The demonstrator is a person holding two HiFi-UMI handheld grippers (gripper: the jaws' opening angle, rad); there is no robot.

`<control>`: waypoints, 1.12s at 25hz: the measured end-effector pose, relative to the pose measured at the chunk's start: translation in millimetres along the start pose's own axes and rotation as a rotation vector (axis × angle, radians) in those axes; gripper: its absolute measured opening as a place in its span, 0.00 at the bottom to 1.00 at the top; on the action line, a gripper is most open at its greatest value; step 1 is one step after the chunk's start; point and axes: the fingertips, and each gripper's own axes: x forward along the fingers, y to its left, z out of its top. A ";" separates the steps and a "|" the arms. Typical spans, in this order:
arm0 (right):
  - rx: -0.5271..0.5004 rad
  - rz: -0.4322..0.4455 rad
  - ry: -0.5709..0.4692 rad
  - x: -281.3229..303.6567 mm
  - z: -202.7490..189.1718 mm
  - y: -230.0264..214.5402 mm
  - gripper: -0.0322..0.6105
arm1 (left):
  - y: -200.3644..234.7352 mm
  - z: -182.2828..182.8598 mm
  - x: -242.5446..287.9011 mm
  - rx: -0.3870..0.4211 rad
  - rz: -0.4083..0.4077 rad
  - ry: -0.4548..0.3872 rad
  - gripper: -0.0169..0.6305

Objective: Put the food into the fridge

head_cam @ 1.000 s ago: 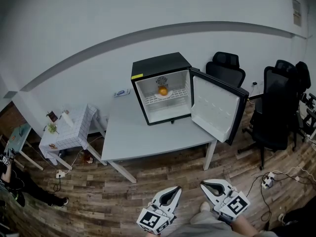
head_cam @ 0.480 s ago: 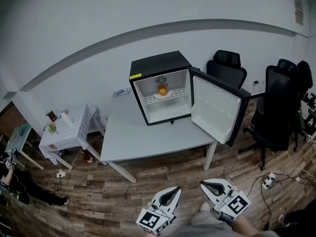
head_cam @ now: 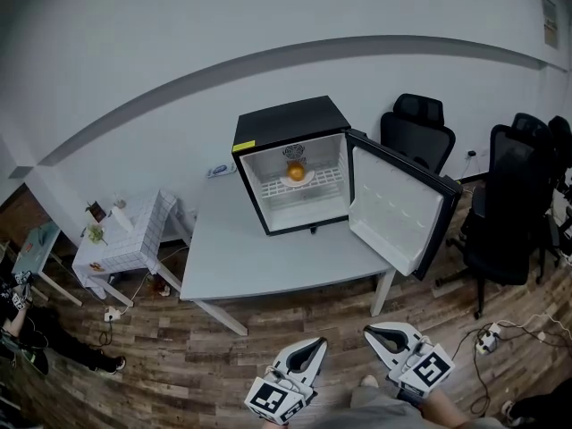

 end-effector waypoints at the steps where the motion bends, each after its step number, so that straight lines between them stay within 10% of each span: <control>1: -0.002 0.005 0.000 2.5 0.5 -6.7 0.07 | 2.4 1.6 6.0 0.003 0.003 -0.001 0.04; 28: 0.029 0.103 -0.039 24.6 9.7 -135.7 0.07 | 31.6 24.0 131.2 0.039 0.106 -0.008 0.04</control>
